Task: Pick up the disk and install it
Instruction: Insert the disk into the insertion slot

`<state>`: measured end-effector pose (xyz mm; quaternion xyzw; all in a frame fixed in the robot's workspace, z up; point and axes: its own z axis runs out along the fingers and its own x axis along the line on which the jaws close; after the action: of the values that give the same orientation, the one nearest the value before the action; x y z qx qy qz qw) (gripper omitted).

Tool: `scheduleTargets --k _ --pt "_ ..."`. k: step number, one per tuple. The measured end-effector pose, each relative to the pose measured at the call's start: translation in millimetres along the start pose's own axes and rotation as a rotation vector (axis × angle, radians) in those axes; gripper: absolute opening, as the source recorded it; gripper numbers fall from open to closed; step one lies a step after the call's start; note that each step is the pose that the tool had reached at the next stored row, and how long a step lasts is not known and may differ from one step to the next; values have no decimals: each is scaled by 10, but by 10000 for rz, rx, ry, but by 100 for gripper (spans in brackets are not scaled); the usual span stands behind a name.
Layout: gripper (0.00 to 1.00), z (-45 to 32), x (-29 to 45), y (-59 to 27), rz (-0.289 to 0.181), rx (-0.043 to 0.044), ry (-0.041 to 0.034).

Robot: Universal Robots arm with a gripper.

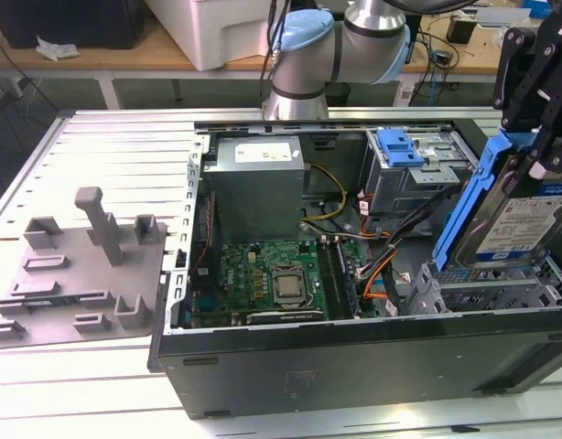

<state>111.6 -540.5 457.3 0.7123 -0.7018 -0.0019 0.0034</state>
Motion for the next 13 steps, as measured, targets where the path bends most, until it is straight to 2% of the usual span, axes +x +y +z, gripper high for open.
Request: scheduleTargets --k 6,11,13 --pt "37 9 33 -4 2 -25 -6" --pt "37 21 37 -4 2 -24 -58" --pt "37 29 37 -5 1 -23 -114"
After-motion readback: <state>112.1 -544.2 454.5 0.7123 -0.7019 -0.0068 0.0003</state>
